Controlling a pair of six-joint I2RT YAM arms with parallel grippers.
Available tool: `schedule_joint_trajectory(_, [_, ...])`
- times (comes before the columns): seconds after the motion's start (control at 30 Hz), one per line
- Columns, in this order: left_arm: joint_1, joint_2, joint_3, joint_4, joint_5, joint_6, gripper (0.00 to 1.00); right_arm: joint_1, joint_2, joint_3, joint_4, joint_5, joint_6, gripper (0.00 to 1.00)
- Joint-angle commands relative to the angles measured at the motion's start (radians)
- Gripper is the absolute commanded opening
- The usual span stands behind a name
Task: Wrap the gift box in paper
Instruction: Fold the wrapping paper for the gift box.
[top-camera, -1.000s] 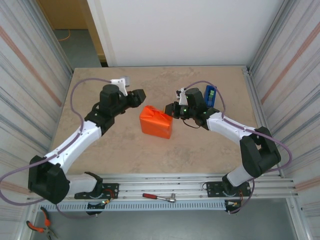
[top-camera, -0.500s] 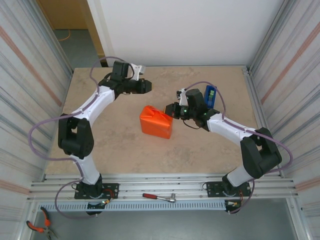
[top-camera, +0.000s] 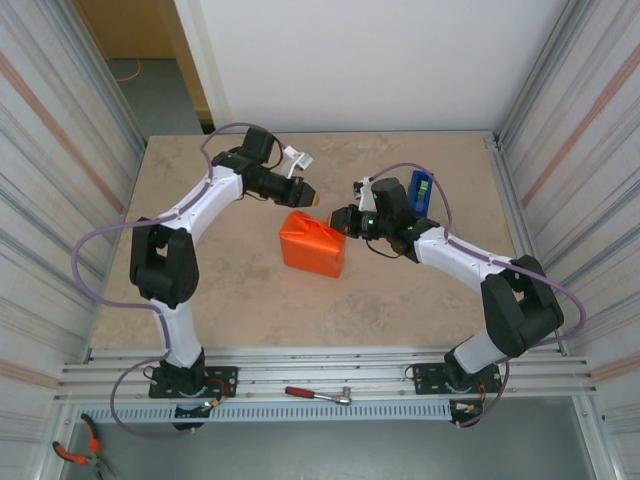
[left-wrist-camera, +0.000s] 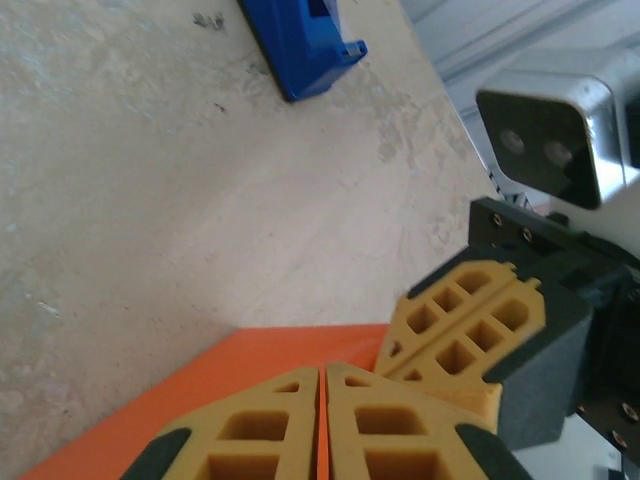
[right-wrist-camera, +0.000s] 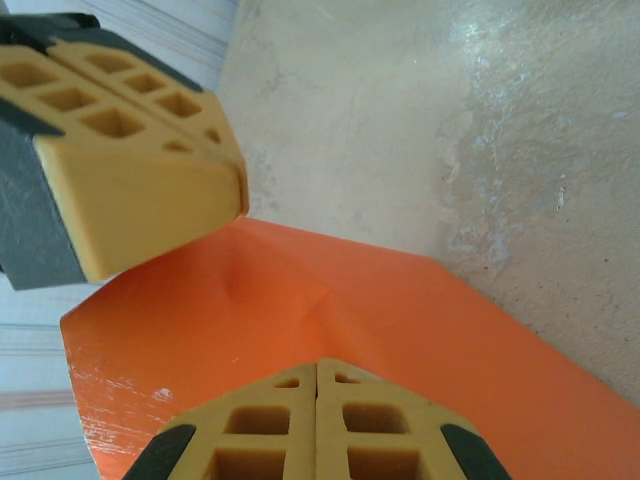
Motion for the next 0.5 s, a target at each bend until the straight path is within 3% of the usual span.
schedule_joint_trajectory(0.0, [0.003,-0.007,0.042,-0.106,0.079,0.094,0.09,0.022,0.030,-0.065,-0.211,0.019,-0.023,0.00])
schedule_joint_trajectory(0.47, [0.003,-0.016,0.043,-0.281,0.080,0.217,0.00,0.022,0.027,-0.061,-0.217,0.022,-0.023,0.00])
